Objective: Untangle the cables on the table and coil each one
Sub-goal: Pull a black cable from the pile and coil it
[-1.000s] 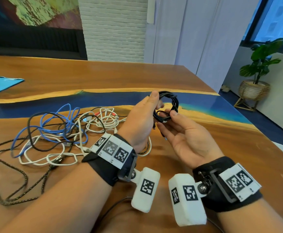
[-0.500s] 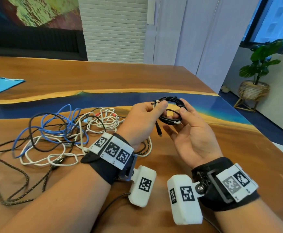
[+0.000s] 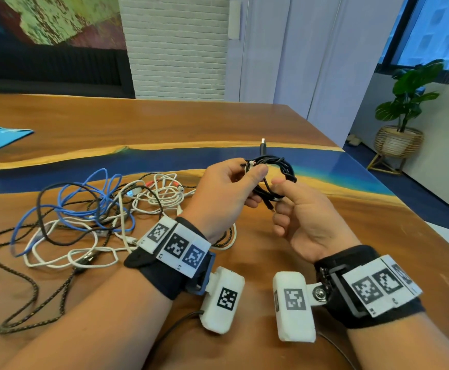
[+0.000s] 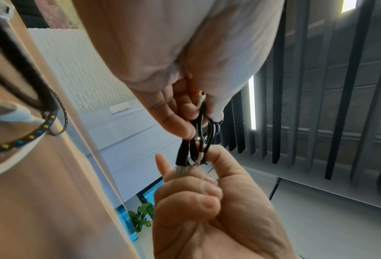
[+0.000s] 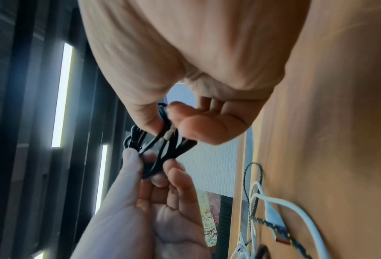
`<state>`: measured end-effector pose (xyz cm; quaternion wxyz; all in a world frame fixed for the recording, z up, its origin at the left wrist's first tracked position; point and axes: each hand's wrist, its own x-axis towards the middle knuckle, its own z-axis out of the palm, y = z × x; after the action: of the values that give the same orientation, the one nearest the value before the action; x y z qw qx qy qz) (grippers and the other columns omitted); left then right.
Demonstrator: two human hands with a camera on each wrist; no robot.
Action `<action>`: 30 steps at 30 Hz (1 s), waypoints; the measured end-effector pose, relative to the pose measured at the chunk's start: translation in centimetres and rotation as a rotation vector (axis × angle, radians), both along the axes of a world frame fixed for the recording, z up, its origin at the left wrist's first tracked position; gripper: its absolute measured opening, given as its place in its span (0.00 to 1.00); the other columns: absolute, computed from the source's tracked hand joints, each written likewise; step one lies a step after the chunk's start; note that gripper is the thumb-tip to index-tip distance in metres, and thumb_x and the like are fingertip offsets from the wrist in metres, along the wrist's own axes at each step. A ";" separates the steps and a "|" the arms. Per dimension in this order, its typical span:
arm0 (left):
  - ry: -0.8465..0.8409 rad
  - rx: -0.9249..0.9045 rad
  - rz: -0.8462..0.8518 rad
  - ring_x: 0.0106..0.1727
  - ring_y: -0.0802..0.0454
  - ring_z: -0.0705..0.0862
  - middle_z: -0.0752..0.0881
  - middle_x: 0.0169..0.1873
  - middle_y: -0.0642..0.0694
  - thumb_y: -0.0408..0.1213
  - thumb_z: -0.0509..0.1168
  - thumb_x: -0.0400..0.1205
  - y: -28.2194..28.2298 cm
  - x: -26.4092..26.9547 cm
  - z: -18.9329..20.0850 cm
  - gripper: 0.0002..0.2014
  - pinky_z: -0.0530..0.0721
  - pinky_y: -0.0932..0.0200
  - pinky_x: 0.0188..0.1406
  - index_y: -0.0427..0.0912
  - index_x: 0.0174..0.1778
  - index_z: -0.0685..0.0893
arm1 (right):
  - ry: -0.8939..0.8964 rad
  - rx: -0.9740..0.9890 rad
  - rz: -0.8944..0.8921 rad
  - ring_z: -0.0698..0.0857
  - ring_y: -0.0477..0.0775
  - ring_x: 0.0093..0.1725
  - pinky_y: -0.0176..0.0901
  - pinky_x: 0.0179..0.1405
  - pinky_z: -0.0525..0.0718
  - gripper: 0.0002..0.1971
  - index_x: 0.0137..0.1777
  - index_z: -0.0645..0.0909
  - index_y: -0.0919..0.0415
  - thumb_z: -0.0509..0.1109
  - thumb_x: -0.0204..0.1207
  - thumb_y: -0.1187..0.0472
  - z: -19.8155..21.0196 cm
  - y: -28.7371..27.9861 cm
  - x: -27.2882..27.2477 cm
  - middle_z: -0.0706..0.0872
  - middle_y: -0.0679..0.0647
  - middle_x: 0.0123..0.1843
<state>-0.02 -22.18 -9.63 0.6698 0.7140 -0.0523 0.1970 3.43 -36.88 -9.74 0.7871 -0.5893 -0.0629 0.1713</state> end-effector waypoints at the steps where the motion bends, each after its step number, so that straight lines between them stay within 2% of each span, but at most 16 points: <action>1: -0.006 0.004 0.003 0.34 0.51 0.86 0.86 0.34 0.44 0.40 0.68 0.88 0.1 0.0 0.0 0.09 0.88 0.56 0.37 0.41 0.45 0.88 | -0.016 -0.013 -0.001 0.71 0.48 0.21 0.41 0.18 0.71 0.06 0.58 0.79 0.57 0.70 0.83 0.61 0.1 -0.1 0.0 0.71 0.50 0.23; 4: -0.020 0.032 -0.006 0.35 0.52 0.87 0.90 0.38 0.38 0.40 0.69 0.87 0.2 -0.1 0.2 0.08 0.88 0.57 0.38 0.38 0.49 0.90 | -0.045 -0.004 0.023 0.84 0.51 0.25 0.38 0.19 0.81 0.03 0.53 0.84 0.54 0.71 0.83 0.61 0.5 -0.3 -0.2 0.86 0.55 0.29; 6: -0.027 0.042 -0.022 0.37 0.52 0.88 0.92 0.43 0.35 0.39 0.70 0.86 0.2 -0.2 0.3 0.09 0.88 0.58 0.39 0.37 0.53 0.91 | -0.035 0.037 0.041 0.88 0.51 0.29 0.37 0.22 0.86 0.05 0.53 0.85 0.52 0.72 0.82 0.63 0.6 -0.4 -0.2 0.91 0.58 0.35; 8: -0.038 0.042 -0.025 0.41 0.52 0.90 0.93 0.43 0.40 0.38 0.71 0.85 0.3 -0.3 0.4 0.06 0.90 0.55 0.43 0.40 0.52 0.91 | -0.027 0.087 0.063 0.91 0.52 0.33 0.38 0.26 0.88 0.10 0.61 0.85 0.56 0.71 0.82 0.66 0.6 -0.4 -0.2 0.93 0.59 0.40; 11: -0.073 0.048 -0.015 0.44 0.55 0.88 0.93 0.41 0.44 0.34 0.73 0.84 0.4 -0.4 0.5 0.03 0.88 0.50 0.50 0.39 0.50 0.91 | -0.022 0.193 0.064 0.92 0.55 0.40 0.43 0.34 0.90 0.25 0.78 0.75 0.60 0.68 0.81 0.74 0.5 -0.2 0.1 0.92 0.62 0.48; 13: -0.082 0.060 -0.016 0.43 0.57 0.87 0.92 0.39 0.45 0.34 0.73 0.84 0.4 -0.4 0.5 0.03 0.86 0.52 0.47 0.39 0.49 0.91 | -0.014 0.267 0.078 0.92 0.57 0.43 0.45 0.40 0.91 0.29 0.80 0.72 0.61 0.66 0.80 0.78 0.6 -0.1 0.1 0.92 0.63 0.50; 15: -0.086 0.054 -0.004 0.42 0.57 0.88 0.91 0.37 0.51 0.35 0.73 0.84 0.5 -0.4 0.6 0.03 0.86 0.56 0.44 0.40 0.48 0.91 | -0.006 0.302 0.098 0.92 0.56 0.41 0.44 0.40 0.91 0.21 0.71 0.80 0.62 0.66 0.81 0.76 0.7 0.0 0.0 0.91 0.62 0.47; 17: -0.090 0.051 0.026 0.46 0.47 0.89 0.93 0.40 0.47 0.38 0.74 0.84 0.8 -0.2 0.5 0.05 0.88 0.45 0.50 0.40 0.49 0.92 | 0.010 0.260 0.095 0.89 0.54 0.35 0.44 0.34 0.91 0.10 0.59 0.82 0.60 0.69 0.82 0.70 0.6 0.2 -0.3 0.87 0.59 0.39; 18: -0.093 0.055 0.040 0.48 0.43 0.89 0.93 0.42 0.44 0.40 0.74 0.83 0.9 -0.1 0.5 0.06 0.88 0.39 0.54 0.41 0.49 0.92 | 0.013 0.228 0.100 0.88 0.53 0.32 0.43 0.30 0.90 0.08 0.59 0.82 0.60 0.70 0.82 0.67 0.6 0.3 -0.6 0.84 0.57 0.36; 20: -0.094 0.059 0.050 0.46 0.44 0.89 0.92 0.40 0.45 0.40 0.75 0.83 1.0 -0.2 0.5 0.05 0.88 0.39 0.55 0.43 0.47 0.92 | 0.020 0.197 0.106 0.88 0.53 0.29 0.41 0.27 0.89 0.09 0.62 0.81 0.60 0.69 0.83 0.64 0.7 0.5 -0.8 0.84 0.57 0.32; 23: -0.085 0.062 0.039 0.43 0.54 0.88 0.91 0.37 0.49 0.38 0.75 0.83 0.8 -0.2 0.4 0.04 0.87 0.47 0.50 0.42 0.46 0.92 | 0.044 0.228 0.103 0.91 0.54 0.31 0.40 0.28 0.90 0.05 0.56 0.82 0.61 0.68 0.83 0.68 0.9 0.3 -0.7 0.90 0.61 0.35; 25: -0.083 0.058 0.042 0.43 0.54 0.87 0.91 0.37 0.50 0.38 0.76 0.82 0.9 -0.1 0.2 0.04 0.86 0.48 0.48 0.41 0.46 0.92 | 0.062 0.276 0.115 0.92 0.54 0.34 0.41 0.31 0.91 0.07 0.51 0.83 0.59 0.66 0.83 0.70 0.9 0.3 -0.8 0.90 0.62 0.37; 28: -0.060 0.017 0.058 0.42 0.53 0.87 0.90 0.36 0.49 0.40 0.75 0.83 1.1 0.1 0.1 0.06 0.86 0.45 0.49 0.42 0.43 0.91 | 0.073 0.322 0.149 0.92 0.55 0.37 0.43 0.35 0.92 0.11 0.51 0.82 0.58 0.64 0.83 0.75 0.7 0.6 -1.0 0.90 0.62 0.40; 30: -0.050 -0.003 0.070 0.41 0.55 0.87 0.91 0.36 0.50 0.39 0.73 0.84 1.1 0.1 0.2 0.06 0.86 0.51 0.47 0.42 0.44 0.92 | 0.073 0.325 0.163 0.91 0.53 0.36 0.42 0.35 0.92 0.12 0.52 0.83 0.57 0.64 0.83 0.75 0.7 0.8 -1.1 0.90 0.62 0.40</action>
<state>0.03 -21.12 -9.45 0.6620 0.7093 -0.0437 0.2384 2.30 -36.09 -9.00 0.8574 -0.4405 -0.1086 0.2431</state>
